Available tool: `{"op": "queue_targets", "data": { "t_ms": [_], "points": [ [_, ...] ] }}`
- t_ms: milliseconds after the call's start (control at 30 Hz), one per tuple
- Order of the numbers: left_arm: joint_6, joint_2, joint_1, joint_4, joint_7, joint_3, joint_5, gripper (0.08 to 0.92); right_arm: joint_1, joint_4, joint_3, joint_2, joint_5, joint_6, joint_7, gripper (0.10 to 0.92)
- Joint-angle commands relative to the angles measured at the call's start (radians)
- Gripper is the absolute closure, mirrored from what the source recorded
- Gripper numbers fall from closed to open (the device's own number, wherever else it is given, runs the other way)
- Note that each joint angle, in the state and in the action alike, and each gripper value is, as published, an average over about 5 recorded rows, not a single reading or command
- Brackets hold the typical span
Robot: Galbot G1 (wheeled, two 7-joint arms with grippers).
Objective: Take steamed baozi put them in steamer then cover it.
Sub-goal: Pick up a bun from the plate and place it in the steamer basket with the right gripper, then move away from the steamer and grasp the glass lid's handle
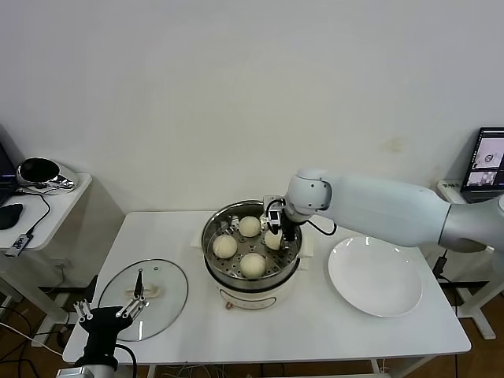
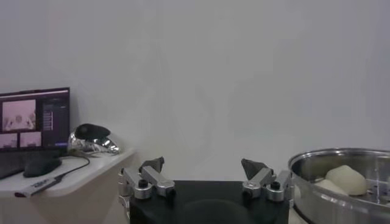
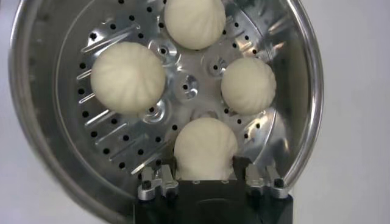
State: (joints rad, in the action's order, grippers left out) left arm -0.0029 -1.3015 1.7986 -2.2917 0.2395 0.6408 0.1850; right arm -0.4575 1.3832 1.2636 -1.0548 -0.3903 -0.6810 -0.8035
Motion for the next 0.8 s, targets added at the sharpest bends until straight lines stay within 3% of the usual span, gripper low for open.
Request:
{"op": "queue_targets", "data": {
  "t_ms": [33, 200, 333, 433, 600, 800],
  "points": [
    [0.000, 0.000, 0.000, -0.002, 0.000, 0.001, 0.000, 0.177, -0.015, 0.024, -0.032, 0.018, -0.003, -0.005, 0.002, 0.352],
    [0.000, 0.003, -0.001, 0.001, -0.001, 0.004, 0.000, 0.177, -0.080, 0.105, -0.075, 0.086, -0.040, -0.002, -0.005, 0.226],
    [0.000, 0.006, -0.002, 0.006, -0.001, 0.009, 0.002, 0.177, -0.086, 0.213, -0.128, 0.179, -0.089, 0.020, 0.059, 0.204],
    [0.000, 0.009, -0.005, 0.015, -0.001, 0.014, 0.006, 0.177, -0.023, 0.289, -0.189, 0.265, -0.157, 0.063, 0.221, 0.203],
    [0.007, 0.012, -0.010, 0.028, 0.001, 0.017, 0.008, 0.177, 0.242, 0.424, -0.393, 0.458, -0.244, 0.267, 0.578, 0.203],
    [0.063, 0.018, -0.034, 0.071, 0.045, 0.037, 0.019, 0.177, 0.845, 0.517, -0.880, 0.575, -0.162, 0.529, 0.760, 0.203]
  ]
}}
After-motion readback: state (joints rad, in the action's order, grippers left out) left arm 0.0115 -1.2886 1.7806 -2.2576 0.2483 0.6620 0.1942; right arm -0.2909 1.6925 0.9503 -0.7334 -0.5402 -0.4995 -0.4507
